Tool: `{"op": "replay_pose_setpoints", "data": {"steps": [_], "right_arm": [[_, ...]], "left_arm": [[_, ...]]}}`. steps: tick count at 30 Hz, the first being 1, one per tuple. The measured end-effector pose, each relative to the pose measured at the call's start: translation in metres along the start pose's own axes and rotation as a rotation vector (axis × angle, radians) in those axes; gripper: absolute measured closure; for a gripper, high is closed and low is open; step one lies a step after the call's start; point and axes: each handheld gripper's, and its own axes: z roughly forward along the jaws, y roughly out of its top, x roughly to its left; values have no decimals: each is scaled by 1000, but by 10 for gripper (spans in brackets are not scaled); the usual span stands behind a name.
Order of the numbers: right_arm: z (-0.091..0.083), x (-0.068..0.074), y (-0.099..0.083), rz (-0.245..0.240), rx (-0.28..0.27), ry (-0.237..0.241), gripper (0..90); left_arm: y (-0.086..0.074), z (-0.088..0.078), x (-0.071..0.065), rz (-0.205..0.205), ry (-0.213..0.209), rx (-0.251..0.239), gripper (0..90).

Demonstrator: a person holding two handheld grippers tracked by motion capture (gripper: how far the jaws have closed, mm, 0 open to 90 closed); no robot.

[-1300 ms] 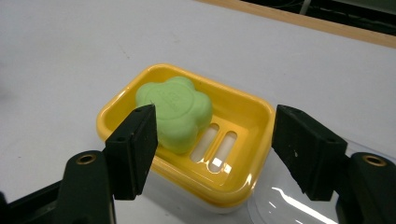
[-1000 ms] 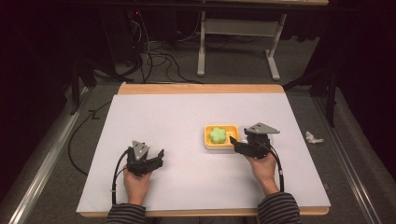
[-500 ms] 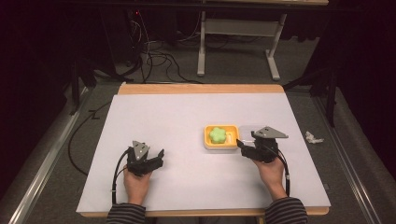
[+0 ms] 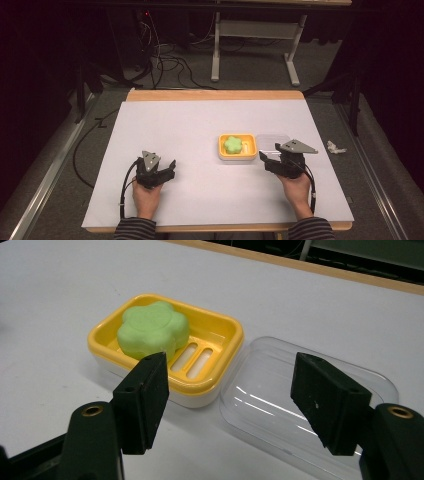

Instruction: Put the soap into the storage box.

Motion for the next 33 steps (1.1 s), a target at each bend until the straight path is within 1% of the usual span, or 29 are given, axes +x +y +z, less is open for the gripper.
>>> {"op": "replay_pose_setpoints", "data": {"steps": [1, 5, 6, 8, 11, 19, 22, 23, 24, 25, 33], "right_arm": [[-1, -1, -1, -6, 2, -2, 323], [-4, -2, -4, 5, 9, -5, 322], [-5, -4, -5, -3, 10, -4, 322], [-6, -5, -7, -4, 4, -7, 322], [-9, -5, -9, 13, 4, -10, 322], [-13, -8, -15, 8, 15, -13, 320], [-16, -9, -20, 11, 19, -16, 318], [-17, -9, -23, 13, 27, -15, 318], [-17, -9, -24, 6, 29, -16, 317], [-18, -9, -26, 9, 38, -18, 318], [-19, -13, -38, 29, 49, -23, 317]], "left_arm": [[0, 0, 0, 0, 0, 0, 223], [0, -1, 0, 0, -3, -3, 220], [0, -1, 0, 0, -3, -2, 220], [0, -1, 0, 0, -3, -2, 220], [0, 0, 0, 2, -2, 1, 220], [0, 0, 0, 1, 0, 0, 220], [0, 0, 0, -1, 2, 1, 221], [0, 0, 0, 0, 2, 2, 221], [0, 0, 0, 1, 2, 2, 222], [0, 0, 0, 0, 3, 3, 222], [0, 0, 0, -3, 3, 3, 224]]}}
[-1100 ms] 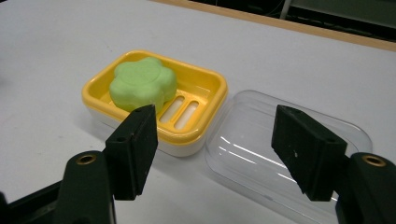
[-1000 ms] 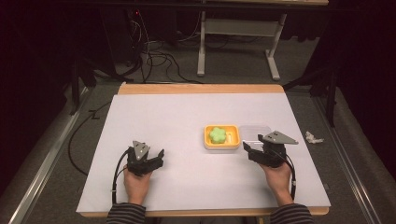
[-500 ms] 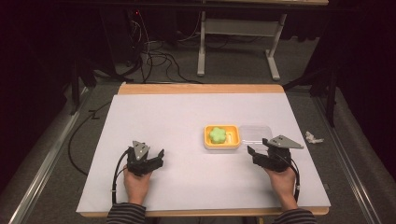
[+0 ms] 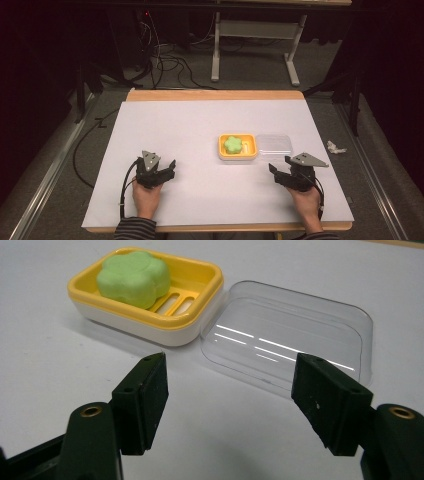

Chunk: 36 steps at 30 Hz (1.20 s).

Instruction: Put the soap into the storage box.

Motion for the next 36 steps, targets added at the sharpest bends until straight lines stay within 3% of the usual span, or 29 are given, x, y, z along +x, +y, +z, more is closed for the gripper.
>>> {"op": "replay_pose_setpoints", "data": {"steps": [15, 36], "right_arm": [[8, -4, -12, 10, 33, -9, 317], [22, -12, -21, 23, 78, -78, 318]], "left_arm": [[0, 0, 0, -3, -1, 1, 225], [0, 0, 0, 0, 0, 4, 225]]}}
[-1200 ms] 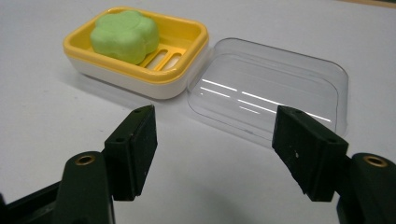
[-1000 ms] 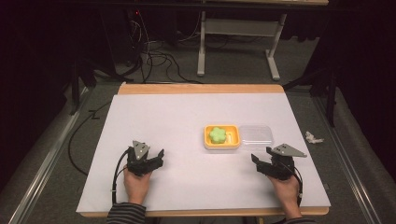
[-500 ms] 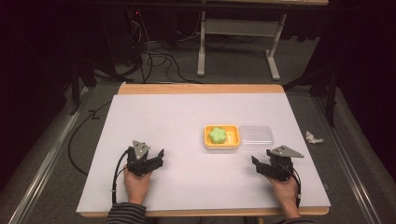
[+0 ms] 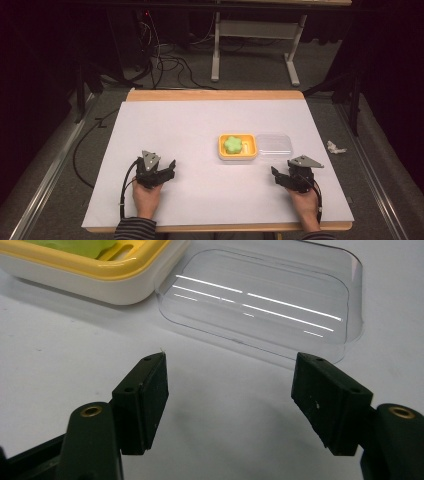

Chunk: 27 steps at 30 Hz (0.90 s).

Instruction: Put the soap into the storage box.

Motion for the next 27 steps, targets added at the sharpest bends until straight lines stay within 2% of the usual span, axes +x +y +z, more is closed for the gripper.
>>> {"op": "replay_pose_setpoints", "data": {"steps": [11, 19, 22, 27], "right_arm": [[4, 0, 1, -7, 14, -19, 315], [9, 4, 3, -45, 64, -45, 301], [9, 4, 2, -35, 64, -45, 295], [10, -1, 3, 4, 82, -15, 281]], "left_arm": [[0, 0, 0, 0, 0, 0, 225], [0, 0, 0, 1, -1, -1, 224], [0, 0, 0, -2, -1, -1, 224], [0, 0, 0, 3, -2, -4, 223]]}}
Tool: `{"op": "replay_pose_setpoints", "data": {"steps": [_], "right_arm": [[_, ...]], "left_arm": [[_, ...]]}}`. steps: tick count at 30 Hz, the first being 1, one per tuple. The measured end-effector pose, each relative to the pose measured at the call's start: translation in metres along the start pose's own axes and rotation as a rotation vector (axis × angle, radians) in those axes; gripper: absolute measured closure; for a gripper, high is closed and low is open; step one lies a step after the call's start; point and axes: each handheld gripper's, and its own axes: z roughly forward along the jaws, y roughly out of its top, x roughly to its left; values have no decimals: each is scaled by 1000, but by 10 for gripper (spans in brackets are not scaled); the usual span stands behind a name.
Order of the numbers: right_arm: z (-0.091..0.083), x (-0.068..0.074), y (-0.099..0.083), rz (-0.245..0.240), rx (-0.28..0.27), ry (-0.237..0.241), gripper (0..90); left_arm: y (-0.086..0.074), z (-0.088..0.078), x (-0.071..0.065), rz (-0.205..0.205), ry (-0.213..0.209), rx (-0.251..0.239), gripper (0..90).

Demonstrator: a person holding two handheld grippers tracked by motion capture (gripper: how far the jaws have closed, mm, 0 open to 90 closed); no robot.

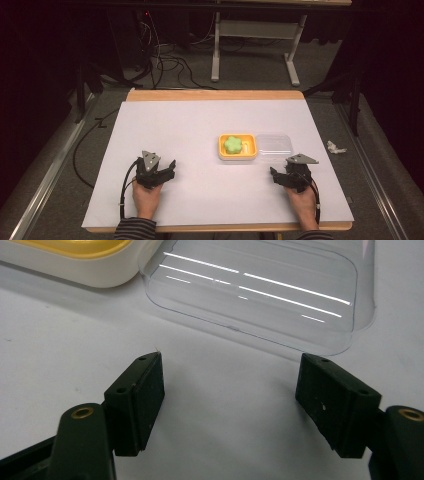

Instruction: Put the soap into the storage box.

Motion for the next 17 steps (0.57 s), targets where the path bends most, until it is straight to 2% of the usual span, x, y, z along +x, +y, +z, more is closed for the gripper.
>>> {"op": "replay_pose_setpoints", "data": {"steps": [17], "right_arm": [[0, 0, 0, -4, 0, -4, 281]], "left_arm": [[0, 0, 0, 0, -4, 0, 219]]}}
